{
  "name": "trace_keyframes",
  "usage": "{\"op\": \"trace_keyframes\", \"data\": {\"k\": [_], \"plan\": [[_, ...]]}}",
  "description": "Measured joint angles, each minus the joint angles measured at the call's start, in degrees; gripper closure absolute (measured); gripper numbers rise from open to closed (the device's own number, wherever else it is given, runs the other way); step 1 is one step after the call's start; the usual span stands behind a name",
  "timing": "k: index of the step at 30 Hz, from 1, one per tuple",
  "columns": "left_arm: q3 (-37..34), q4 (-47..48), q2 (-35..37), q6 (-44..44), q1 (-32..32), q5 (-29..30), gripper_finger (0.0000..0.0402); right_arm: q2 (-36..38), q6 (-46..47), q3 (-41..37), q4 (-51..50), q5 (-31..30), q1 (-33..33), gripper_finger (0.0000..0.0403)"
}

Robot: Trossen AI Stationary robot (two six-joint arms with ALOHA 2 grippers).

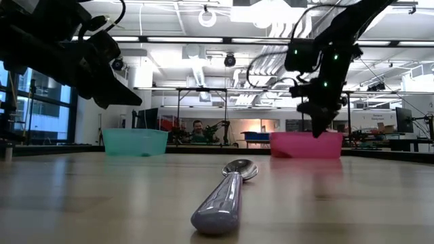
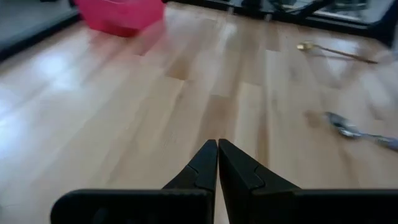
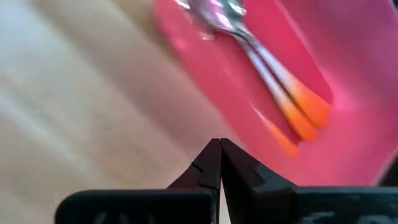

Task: Sort silverware by color (type)
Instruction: Put the purple spoon into the blue bin

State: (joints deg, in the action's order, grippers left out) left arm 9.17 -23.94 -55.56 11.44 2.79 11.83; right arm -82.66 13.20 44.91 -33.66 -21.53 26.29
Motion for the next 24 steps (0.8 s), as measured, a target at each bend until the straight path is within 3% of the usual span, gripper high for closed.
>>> {"op": "trace_keyframes", "data": {"k": [6,13,19,24], "plan": [[0.03,-7.94,-5.32,3.00,1.09,-6.32,0.0396,2.29,4.88,-0.23,3.10,5.40,-9.95,0.0403],[4.48,-10.76,-16.83,4.06,3.79,-8.80,0.0396,1.60,12.16,-8.14,30.58,19.48,-23.70,0.0402],[6.80,-13.89,-22.78,2.99,4.90,-8.70,0.0396,-1.55,21.45,-12.41,49.47,19.86,-34.69,0.0378],[6.82,-15.31,-23.66,3.32,4.90,-8.63,0.0396,-7.63,24.21,-9.88,52.00,18.20,-40.54,0.0317]]}}
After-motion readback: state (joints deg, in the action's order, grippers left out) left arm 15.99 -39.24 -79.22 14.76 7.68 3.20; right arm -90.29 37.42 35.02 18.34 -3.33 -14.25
